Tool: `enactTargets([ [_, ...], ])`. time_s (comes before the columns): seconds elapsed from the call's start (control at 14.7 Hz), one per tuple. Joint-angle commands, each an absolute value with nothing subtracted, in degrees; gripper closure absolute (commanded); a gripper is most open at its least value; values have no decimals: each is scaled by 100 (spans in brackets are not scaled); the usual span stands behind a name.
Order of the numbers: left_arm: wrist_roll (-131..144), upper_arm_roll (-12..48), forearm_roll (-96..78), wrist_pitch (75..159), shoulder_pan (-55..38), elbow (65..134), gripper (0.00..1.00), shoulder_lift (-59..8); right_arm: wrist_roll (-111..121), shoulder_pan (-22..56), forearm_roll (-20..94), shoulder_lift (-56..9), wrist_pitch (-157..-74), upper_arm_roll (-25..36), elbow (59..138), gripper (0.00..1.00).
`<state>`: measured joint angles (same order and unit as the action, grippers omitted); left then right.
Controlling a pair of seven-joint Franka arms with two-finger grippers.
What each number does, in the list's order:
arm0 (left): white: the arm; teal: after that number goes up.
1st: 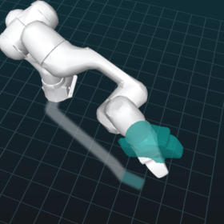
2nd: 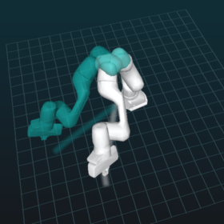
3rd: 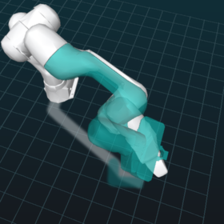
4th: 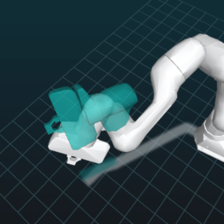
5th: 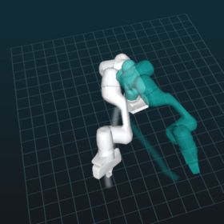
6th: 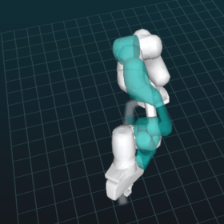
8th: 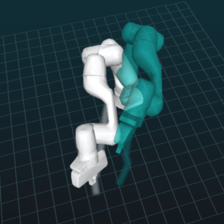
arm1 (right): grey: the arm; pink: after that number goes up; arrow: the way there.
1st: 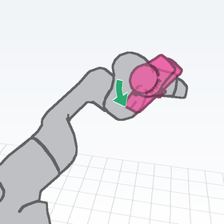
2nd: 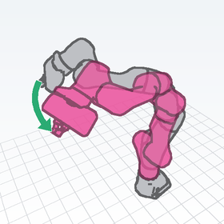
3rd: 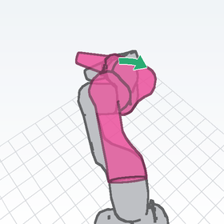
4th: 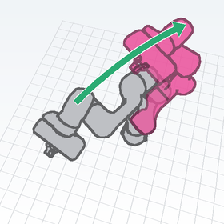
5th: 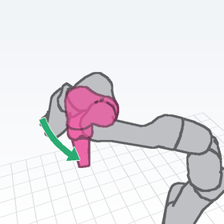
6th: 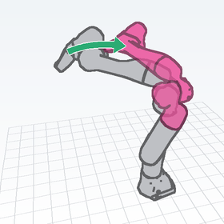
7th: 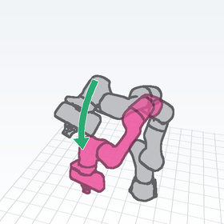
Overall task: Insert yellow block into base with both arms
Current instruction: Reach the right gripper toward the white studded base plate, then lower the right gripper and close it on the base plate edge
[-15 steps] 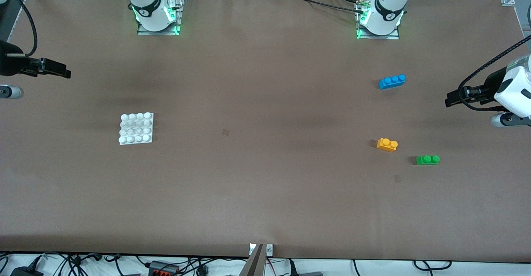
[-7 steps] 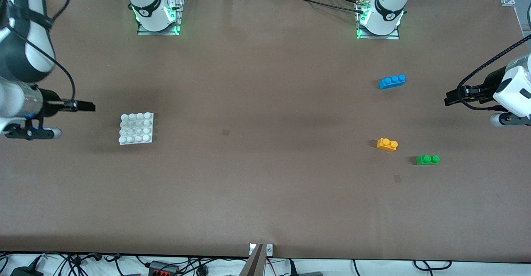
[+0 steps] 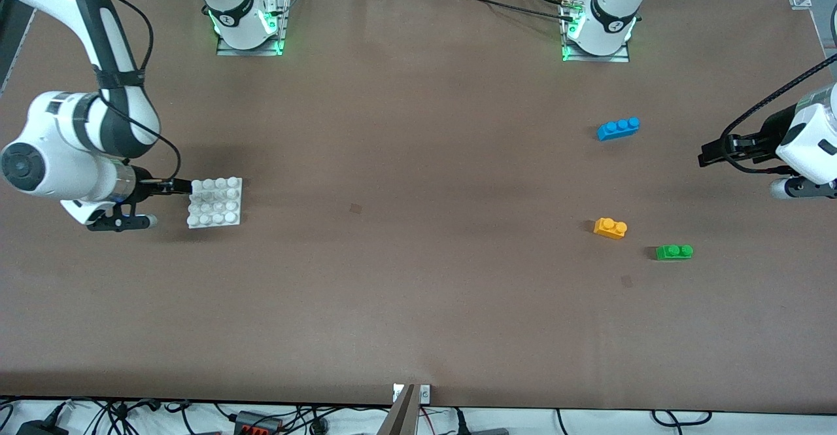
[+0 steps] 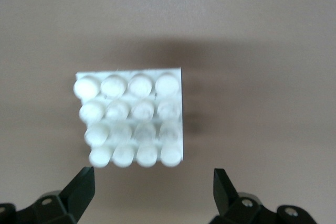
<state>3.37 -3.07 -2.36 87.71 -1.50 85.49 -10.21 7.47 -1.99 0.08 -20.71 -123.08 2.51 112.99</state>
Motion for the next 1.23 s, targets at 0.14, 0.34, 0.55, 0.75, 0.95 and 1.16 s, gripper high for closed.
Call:
enactTargets([
  [0.14, 229, -325, -369, 8710, -123, 8604, 0, -923, 896, -167, 88, -2187, -13920, 255, 12190, 0],
  [0.34, 220, -325, -369, 8710, -123, 8604, 0, -923, 888, -176, 88, -2320, -14098, 124, 12199, 0],
  [0.55, 220, -325, -378, 8710, -123, 8604, 0, -923, 896, -193, 88, -2390, -14133, 123, 12208, 0],
  [0.75, 185, -325, -378, 8684, -114, 8604, 0, -923, 905, -193, 88, -2469, -14133, 114, 12208, 0],
  [0.95, 158, -325, -378, 8666, -114, 8613, 0, -923, 975, -193, 88, -2470, -14159, 123, 12173, 1],
  [1.16, 150, -325, -378, 8666, -114, 8613, 0, -923, 1212, -272, 88, -2557, -14431, 123, 12191, 13],
])
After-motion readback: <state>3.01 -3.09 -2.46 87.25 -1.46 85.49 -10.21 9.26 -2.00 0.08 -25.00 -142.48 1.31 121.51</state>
